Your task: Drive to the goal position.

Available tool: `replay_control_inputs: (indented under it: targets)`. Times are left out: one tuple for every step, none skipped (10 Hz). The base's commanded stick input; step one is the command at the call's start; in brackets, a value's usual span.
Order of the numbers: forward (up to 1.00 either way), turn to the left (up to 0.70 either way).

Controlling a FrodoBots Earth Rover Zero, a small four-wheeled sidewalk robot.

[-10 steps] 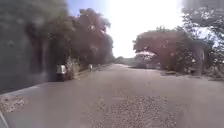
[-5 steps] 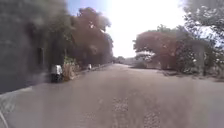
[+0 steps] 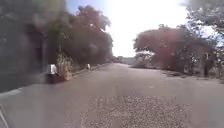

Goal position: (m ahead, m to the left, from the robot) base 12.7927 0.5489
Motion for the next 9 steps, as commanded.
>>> replay_control_inputs:
  targets:
    - [0.5,0.0]
    - [0.5,0.0]
    - [0.5,0.0]
    - [0.5,0.0]
    - [0.5,0.0]
    - [0.5,0.0]
    - [0.5,0.0]
    - [0.5,0.0]
    - [0.5,0.0]
